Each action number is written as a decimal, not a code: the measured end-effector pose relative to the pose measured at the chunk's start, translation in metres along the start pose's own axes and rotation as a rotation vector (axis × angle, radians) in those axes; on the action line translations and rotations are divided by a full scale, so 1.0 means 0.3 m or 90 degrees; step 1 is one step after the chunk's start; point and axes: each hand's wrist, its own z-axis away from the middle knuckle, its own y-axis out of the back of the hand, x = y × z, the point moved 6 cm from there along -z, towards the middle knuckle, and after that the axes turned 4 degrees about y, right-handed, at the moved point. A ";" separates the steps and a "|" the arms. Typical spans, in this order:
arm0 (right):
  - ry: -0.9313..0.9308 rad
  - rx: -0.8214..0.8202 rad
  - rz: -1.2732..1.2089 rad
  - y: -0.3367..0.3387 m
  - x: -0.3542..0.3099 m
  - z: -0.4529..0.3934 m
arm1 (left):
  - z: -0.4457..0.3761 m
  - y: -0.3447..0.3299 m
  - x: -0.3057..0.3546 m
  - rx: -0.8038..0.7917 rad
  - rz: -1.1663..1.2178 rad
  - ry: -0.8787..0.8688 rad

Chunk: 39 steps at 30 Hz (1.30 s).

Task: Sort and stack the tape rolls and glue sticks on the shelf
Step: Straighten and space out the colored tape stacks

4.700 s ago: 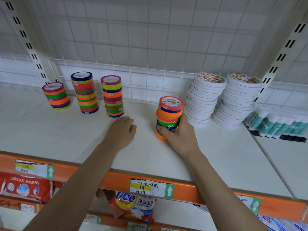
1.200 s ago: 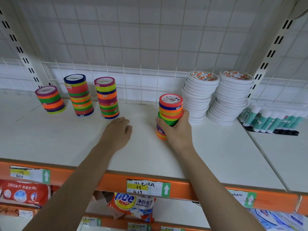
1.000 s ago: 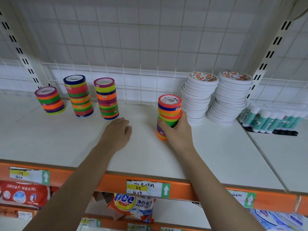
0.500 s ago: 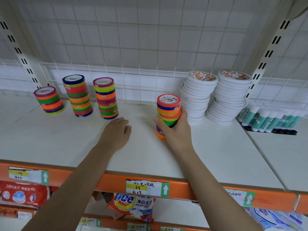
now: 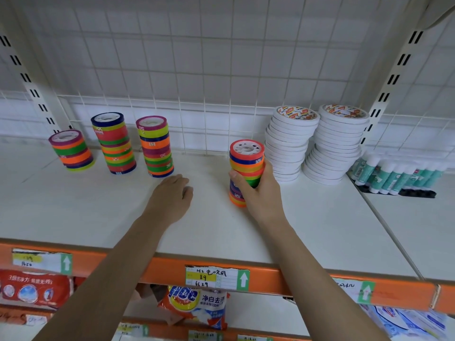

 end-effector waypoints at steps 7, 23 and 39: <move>-0.014 -0.015 0.000 0.006 0.001 0.015 | 0.008 0.007 0.005 0.003 0.001 -0.004; -0.086 -0.009 0.011 0.007 0.025 0.025 | 0.010 0.013 0.011 0.010 0.012 -0.008; -0.070 0.025 -0.047 0.013 0.012 0.015 | -0.001 -0.002 -0.004 0.004 -0.003 -0.008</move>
